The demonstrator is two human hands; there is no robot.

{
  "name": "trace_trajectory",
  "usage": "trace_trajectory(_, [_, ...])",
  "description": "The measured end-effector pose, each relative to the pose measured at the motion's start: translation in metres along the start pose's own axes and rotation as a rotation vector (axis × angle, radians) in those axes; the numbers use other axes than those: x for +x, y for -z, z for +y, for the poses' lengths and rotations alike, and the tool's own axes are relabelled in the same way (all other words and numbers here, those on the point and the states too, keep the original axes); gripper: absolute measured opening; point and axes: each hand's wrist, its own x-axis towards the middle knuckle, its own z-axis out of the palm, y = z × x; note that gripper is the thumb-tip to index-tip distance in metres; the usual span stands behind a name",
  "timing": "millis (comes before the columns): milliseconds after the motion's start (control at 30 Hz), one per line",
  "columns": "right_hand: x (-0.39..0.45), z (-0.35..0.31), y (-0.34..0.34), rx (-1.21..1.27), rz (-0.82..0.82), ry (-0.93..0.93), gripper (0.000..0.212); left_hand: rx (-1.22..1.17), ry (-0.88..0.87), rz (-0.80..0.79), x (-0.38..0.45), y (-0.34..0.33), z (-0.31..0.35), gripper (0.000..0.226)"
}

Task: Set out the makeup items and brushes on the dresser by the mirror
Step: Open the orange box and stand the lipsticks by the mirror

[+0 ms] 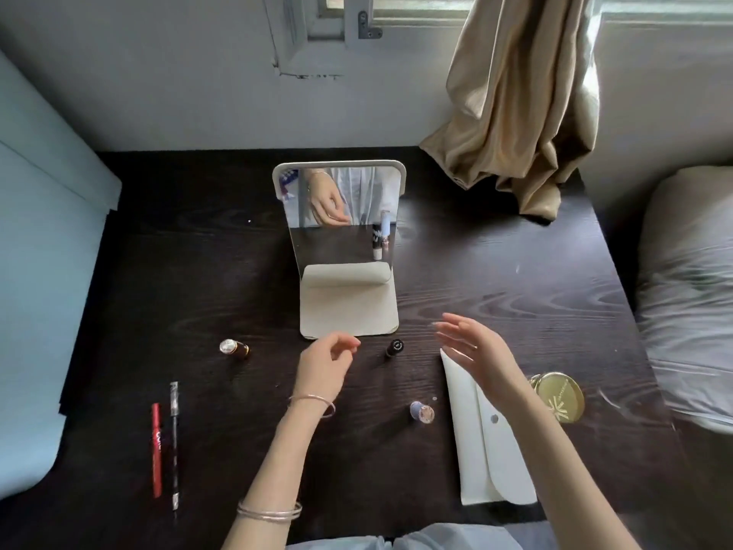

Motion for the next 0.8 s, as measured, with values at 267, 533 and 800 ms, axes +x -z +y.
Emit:
trace_trajectory(267, [-0.033,0.060,0.025,-0.454,-0.076,-0.046,0.039,0.372,-0.218,-0.499,-0.026,-0.073,-0.030,0.054])
trace_trajectory(533, [-0.050,0.070,0.005,-0.599,-0.190,0.142,0.026,0.305,-0.150,-0.532,-0.031,-0.083,-0.022,0.039])
trace_trajectory(800, [-0.054,0.056,-0.046,-0.446,-0.125,0.070,0.037,-0.366,0.124,-0.586,-0.080,-0.026,0.005,0.018])
